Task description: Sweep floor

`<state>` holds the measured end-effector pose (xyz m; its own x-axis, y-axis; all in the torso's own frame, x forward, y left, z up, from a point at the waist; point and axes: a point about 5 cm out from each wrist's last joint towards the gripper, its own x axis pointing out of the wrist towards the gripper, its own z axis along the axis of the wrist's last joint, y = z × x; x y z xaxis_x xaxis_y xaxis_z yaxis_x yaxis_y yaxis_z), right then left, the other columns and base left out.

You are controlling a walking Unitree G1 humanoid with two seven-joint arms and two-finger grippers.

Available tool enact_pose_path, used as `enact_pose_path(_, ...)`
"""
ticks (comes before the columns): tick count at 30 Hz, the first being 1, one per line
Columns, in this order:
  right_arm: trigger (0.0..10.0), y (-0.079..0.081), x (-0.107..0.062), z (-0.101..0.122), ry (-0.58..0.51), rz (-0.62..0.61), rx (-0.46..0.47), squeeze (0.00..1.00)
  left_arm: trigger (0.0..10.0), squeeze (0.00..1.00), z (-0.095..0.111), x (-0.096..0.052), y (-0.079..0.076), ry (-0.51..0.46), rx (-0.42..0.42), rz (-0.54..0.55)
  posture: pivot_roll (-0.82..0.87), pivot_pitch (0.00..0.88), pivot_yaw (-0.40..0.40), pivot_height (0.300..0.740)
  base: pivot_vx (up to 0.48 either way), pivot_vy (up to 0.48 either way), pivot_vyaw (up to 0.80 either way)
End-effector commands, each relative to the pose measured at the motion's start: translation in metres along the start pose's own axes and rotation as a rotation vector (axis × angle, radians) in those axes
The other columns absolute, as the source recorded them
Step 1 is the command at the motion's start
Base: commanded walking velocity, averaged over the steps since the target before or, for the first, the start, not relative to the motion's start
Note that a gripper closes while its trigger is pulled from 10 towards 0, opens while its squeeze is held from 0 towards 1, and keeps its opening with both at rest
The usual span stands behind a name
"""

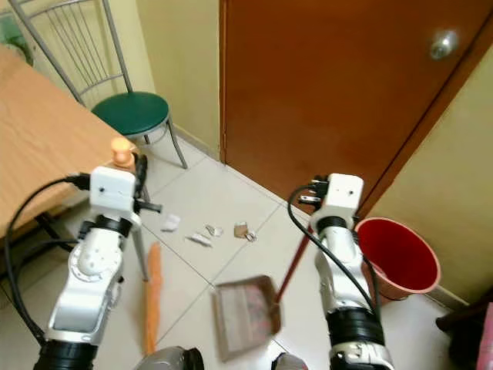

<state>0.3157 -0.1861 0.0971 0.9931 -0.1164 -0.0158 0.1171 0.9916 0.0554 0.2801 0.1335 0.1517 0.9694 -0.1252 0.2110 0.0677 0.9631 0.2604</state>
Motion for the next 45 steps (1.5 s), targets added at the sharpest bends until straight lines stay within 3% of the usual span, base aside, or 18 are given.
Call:
enact_pose_path(1, 10.0, 0.003, 0.001, 0.007, -0.036, 0.009, 0.009, 0.0, 10.0, 0.0, 0.018, 0.005, 0.005, -0.085, 0.015, 0.018, 0.03, 0.0, -0.031, 0.74, 0.0, 0.326, 0.0)
enact_pose_path(20, 10.0, 0.0, 0.0, 0.007, -0.04, -0.004, 0.008, 0.0, 10.0, 0.0, 0.018, 0.006, 0.003, -0.083, 0.012, 0.009, 0.02, 0.0, -0.024, 0.74, 0.0, 0.448, 0.0)
enact_pose_path(25, 10.0, 0.0, -0.002, 0.003, -0.032, -0.009, 0.009, 0.0, 10.0, 0.0, 0.023, 0.009, 0.007, -0.113, 0.046, 0.011, 0.02, 0.0, -0.019, 0.74, 0.0, 0.413, 0.0)
enact_pose_path(36, 10.0, 0.0, -0.001, 0.005, -0.037, -0.006, 0.004, 0.0, 10.0, 0.0, 0.031, 0.014, 0.011, -0.162, 0.095, 0.003, 0.02, 0.0, -0.022, 0.74, 0.0, 0.0, 0.0)
enact_pose_path(45, 10.0, 0.002, -0.004, 0.005, -0.031, 0.006, -0.006, 0.0, 10.0, 0.0, 0.015, 0.01, 0.023, -0.119, 0.104, 0.02, 0.01, 0.022, -0.035, 0.74, 0.0, 0.0, 0.0)
